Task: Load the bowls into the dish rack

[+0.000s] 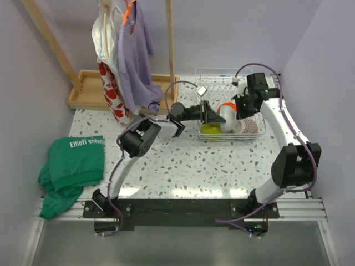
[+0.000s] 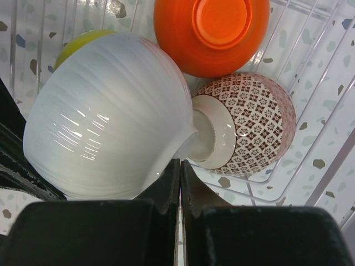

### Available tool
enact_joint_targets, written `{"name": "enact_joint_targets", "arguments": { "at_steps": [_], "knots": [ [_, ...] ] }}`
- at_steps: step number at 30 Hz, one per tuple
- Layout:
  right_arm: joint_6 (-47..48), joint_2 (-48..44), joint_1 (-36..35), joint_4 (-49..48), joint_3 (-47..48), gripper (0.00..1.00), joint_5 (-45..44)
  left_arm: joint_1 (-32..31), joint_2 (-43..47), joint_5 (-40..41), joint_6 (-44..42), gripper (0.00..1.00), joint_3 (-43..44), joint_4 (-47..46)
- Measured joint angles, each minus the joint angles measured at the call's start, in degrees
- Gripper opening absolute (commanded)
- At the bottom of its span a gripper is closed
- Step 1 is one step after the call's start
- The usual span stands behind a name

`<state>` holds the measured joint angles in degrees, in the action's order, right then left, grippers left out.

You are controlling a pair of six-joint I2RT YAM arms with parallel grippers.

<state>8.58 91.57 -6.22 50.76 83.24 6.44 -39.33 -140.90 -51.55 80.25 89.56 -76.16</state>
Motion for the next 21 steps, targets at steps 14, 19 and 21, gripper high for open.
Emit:
{"name": "enact_joint_targets", "arguments": {
  "at_steps": [14, 19, 21],
  "knots": [
    [0.0, 2.3, -3.1, -0.5, 1.2, 0.0, 1.4, 1.4, 3.0, -0.2, -1.7, 0.42, -10.1, -1.5],
    [0.0, 3.3, -3.3, -0.7, 1.3, 0.0, 2.5, 2.4, 5.3, -1.7, -6.3, 0.51, -13.0, 0.4],
    [0.0, 3.3, -3.3, -0.8, 1.3, 0.0, 2.8, 3.0, 6.1, -2.7, -8.3, 0.53, -13.9, 1.0]
  ]
}}
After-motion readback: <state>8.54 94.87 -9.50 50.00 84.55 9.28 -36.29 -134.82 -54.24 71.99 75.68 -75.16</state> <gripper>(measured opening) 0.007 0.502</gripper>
